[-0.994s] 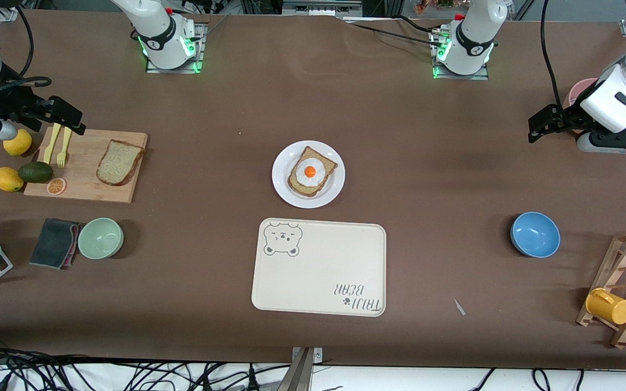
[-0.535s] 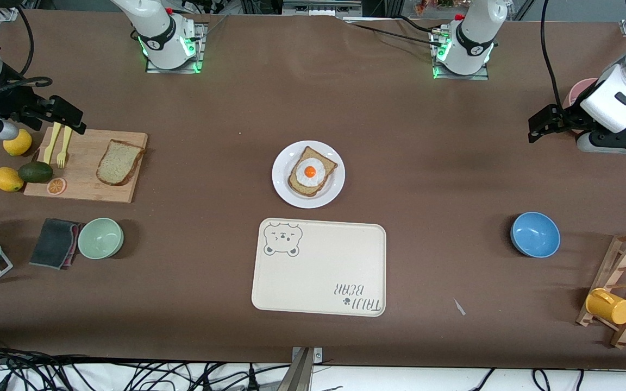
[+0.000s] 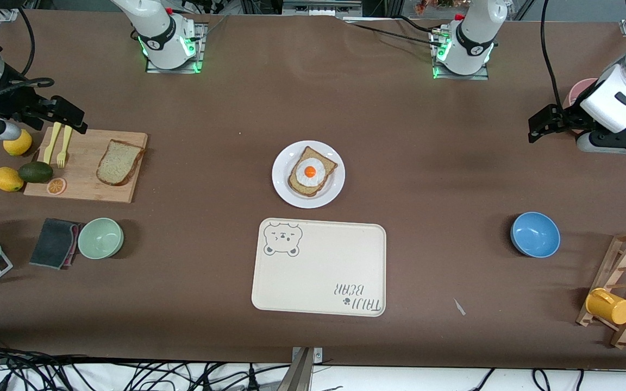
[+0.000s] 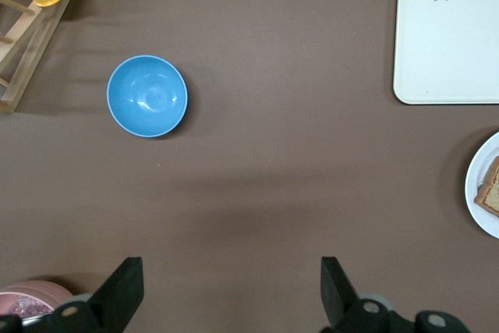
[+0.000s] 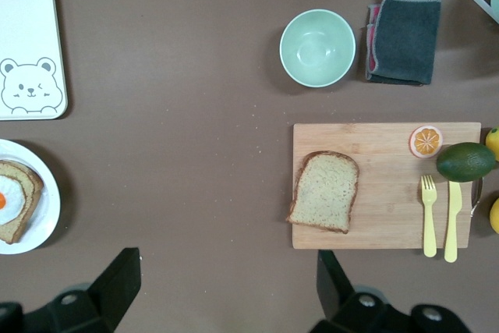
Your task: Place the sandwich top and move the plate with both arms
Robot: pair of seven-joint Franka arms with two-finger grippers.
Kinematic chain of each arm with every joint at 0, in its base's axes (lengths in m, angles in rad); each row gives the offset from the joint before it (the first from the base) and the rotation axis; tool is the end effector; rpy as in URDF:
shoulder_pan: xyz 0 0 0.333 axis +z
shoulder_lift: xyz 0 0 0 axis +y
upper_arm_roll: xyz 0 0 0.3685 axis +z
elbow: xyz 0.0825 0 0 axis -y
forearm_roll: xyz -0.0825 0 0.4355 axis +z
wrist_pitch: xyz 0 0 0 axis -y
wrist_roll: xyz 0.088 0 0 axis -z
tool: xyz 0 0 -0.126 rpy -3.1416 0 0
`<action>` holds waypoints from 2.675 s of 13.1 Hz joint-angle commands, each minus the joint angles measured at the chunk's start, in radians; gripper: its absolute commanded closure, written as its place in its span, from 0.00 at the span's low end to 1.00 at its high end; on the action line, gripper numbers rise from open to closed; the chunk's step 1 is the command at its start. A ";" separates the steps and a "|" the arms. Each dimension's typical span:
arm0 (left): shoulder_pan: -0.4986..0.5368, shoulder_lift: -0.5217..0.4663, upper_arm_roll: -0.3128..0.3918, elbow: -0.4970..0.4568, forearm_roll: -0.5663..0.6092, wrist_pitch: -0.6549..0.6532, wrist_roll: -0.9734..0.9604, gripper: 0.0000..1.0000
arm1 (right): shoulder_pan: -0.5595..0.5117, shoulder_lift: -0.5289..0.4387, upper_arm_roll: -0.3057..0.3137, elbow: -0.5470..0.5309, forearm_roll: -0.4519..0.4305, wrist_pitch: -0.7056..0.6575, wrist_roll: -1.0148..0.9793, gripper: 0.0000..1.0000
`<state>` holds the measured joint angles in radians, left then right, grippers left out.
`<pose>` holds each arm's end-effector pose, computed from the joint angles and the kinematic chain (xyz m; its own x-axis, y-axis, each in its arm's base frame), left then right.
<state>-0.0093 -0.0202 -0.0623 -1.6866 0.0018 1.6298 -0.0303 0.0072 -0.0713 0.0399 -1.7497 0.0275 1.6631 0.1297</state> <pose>0.5982 -0.0430 0.6145 0.9985 -0.0413 -0.0365 -0.0415 -0.9991 -0.0042 0.5831 0.0315 0.6144 0.9962 -0.0851 -0.0184 -0.0855 -0.9961 -0.0223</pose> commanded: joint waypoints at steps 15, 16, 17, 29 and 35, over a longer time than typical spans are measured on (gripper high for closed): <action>0.003 0.000 0.001 0.010 -0.013 -0.015 -0.002 0.00 | 0.020 -0.028 0.150 -0.459 -0.263 0.360 0.235 0.00; 0.003 0.000 0.001 0.010 -0.013 -0.015 -0.002 0.00 | 0.020 -0.028 0.153 -0.481 -0.308 0.378 0.248 0.00; 0.003 0.000 0.001 0.010 -0.011 -0.015 -0.002 0.00 | 0.020 -0.028 0.164 -0.485 -0.326 0.380 0.251 0.00; 0.003 0.000 0.001 0.010 -0.013 -0.015 -0.002 0.00 | 0.016 0.114 0.178 -0.564 -0.589 0.481 0.467 0.00; 0.003 0.000 0.001 0.010 -0.011 -0.015 -0.002 0.00 | 0.013 0.281 0.173 -0.536 -0.626 0.506 0.674 0.02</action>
<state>-0.0092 -0.0199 -0.0623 -1.6867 0.0018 1.6298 -0.0303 0.0279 0.1685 0.2096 -2.3090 -0.5627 2.1700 0.7689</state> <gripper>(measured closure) 0.000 0.013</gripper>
